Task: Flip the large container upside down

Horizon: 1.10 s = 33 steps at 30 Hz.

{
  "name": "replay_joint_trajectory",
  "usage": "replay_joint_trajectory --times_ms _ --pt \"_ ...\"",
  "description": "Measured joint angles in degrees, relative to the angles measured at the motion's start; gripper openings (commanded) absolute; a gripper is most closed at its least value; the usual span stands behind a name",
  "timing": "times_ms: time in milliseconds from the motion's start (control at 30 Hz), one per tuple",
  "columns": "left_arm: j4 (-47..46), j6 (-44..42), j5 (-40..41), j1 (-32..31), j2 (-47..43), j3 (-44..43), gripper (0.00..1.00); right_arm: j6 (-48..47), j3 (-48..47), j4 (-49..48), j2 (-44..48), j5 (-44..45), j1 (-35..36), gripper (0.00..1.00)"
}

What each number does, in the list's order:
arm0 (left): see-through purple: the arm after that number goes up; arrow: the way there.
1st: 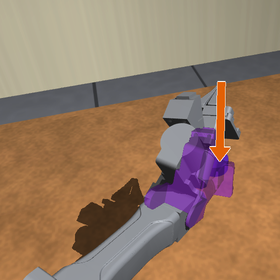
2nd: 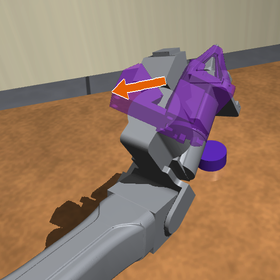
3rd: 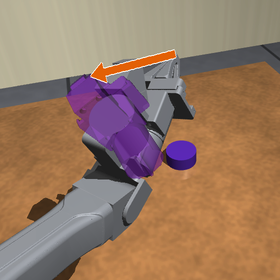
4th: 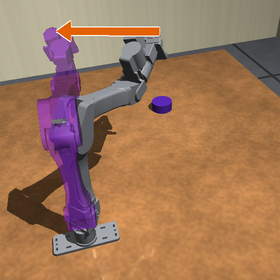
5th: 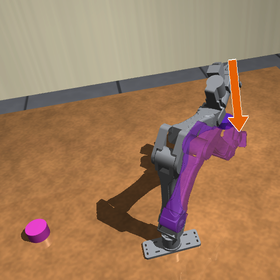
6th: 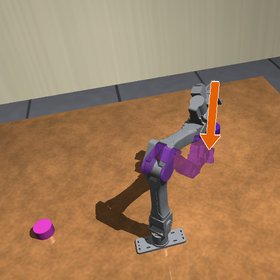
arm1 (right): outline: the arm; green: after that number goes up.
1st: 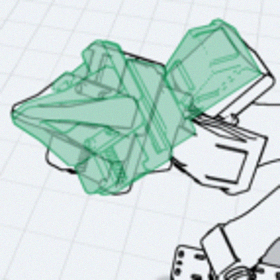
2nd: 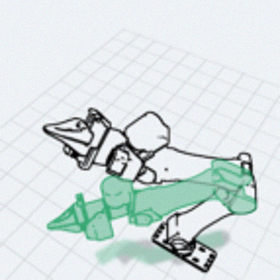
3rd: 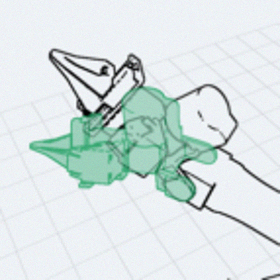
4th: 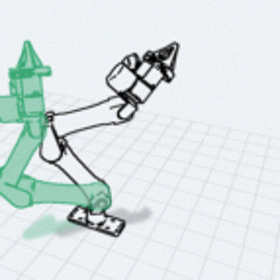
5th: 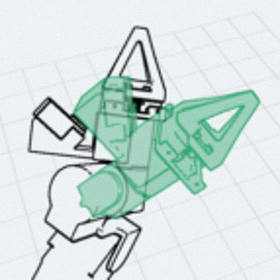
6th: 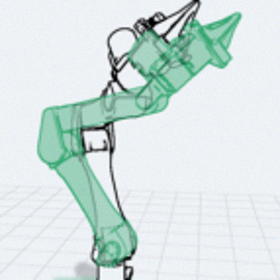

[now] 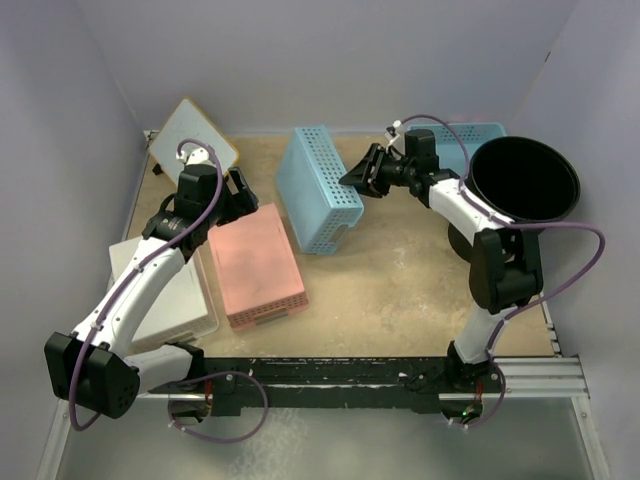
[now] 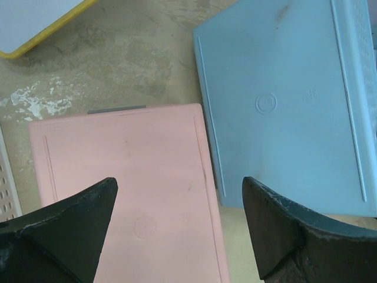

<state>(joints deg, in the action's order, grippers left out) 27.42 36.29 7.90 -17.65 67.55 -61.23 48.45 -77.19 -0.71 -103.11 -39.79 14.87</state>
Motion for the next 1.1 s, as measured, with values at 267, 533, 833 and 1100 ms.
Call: replay_joint_trajectory --times_ms 267,533,833,1100 --pt "-0.1 0.0 -0.7 0.0 0.3 0.0 0.84 -8.7 -1.7 12.3 0.2 14.0 -0.3 0.64" --pt "-2.0 -0.1 -3.1 -0.3 1.3 0.2 0.87 -18.6 -3.8 21.2 6.2 29.2 -0.2 0.70" --pt "-2.0 -4.3 -5.9 -5.0 1.4 3.8 0.87 -26.2 12.2 20.1 26.9 39.4 8.9 0.77" --pt "-0.5 -4.6 -5.6 -5.0 -2.3 5.8 0.90 -26.1 16.7 18.1 13.0 39.4 21.0 0.76"
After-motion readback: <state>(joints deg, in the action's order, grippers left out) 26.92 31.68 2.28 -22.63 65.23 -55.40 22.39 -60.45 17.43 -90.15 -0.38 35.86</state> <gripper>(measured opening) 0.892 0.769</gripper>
